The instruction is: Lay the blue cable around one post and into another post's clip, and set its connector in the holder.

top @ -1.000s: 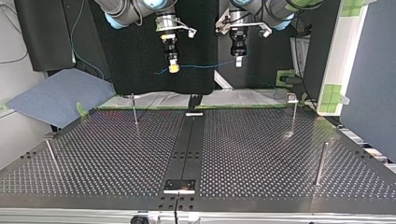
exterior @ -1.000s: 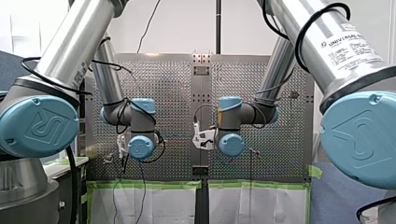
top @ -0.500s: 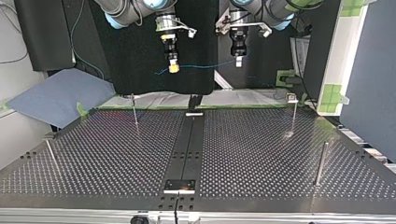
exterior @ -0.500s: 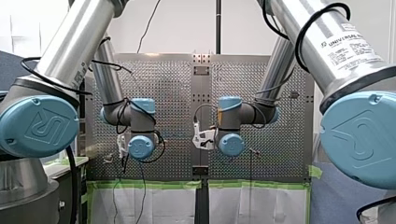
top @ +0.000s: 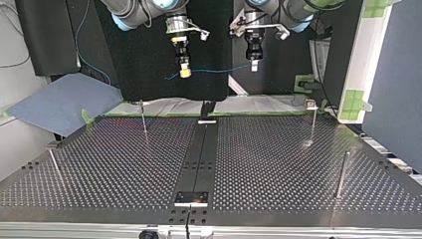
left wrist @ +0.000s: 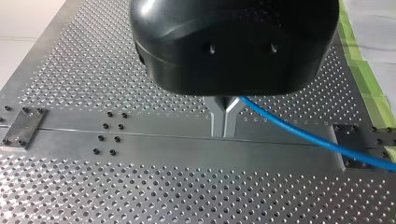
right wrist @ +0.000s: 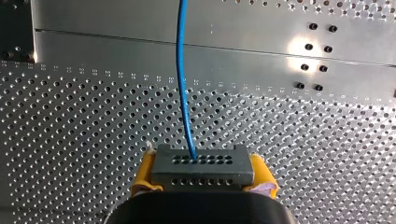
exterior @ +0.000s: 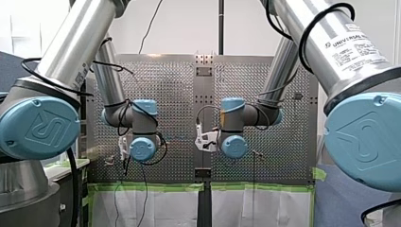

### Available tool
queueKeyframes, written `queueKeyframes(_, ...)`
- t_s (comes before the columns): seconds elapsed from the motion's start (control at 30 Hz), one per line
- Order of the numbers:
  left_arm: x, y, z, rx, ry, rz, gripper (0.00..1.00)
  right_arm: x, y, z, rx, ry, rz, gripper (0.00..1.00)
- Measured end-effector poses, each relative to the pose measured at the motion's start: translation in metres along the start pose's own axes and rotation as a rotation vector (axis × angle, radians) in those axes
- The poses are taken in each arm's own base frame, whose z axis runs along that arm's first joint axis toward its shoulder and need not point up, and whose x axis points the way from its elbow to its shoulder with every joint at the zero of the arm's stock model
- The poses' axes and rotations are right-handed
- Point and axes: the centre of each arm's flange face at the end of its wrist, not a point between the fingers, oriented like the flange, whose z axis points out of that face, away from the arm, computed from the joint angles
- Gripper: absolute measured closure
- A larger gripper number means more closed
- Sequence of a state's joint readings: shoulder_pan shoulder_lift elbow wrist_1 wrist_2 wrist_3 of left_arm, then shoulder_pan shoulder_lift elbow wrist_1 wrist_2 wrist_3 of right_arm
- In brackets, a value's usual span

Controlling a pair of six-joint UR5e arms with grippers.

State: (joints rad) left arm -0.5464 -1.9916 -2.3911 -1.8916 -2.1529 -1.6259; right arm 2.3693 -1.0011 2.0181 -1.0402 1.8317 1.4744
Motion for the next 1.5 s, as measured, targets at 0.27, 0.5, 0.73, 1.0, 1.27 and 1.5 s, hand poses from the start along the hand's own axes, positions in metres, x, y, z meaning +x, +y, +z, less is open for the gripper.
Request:
queueKeyframes(0.27,0.000,0.000,0.000,0.000,0.000,0.000,1.00,0.000,0.000,0.000,0.000,0.000,0.000,1.00)
queueKeyframes(0.5,0.000,0.000,0.000,0.000,0.000,0.000,1.00,0.000,0.000,0.000,0.000,0.000,0.000,1.00)
queueKeyframes(0.73,0.000,0.000,0.000,0.000,0.000,0.000,1.00,0.000,0.000,0.000,0.000,0.000,0.000,1.00)
queueKeyframes(1.0,0.000,0.000,0.000,0.000,0.000,0.000,1.00,0.000,0.000,0.000,0.000,0.000,0.000,1.00)
queueKeyframes(1.27,0.000,0.001,0.001,-0.005,-0.001,-0.001,1.00,0.000,0.000,0.000,0.000,0.004,0.001,1.00)
queueKeyframes(1.5,0.000,0.002,0.002,-0.007,-0.002,-0.001,1.00,-0.013,0.005,0.005,-0.016,-0.024,-0.006,1.00)
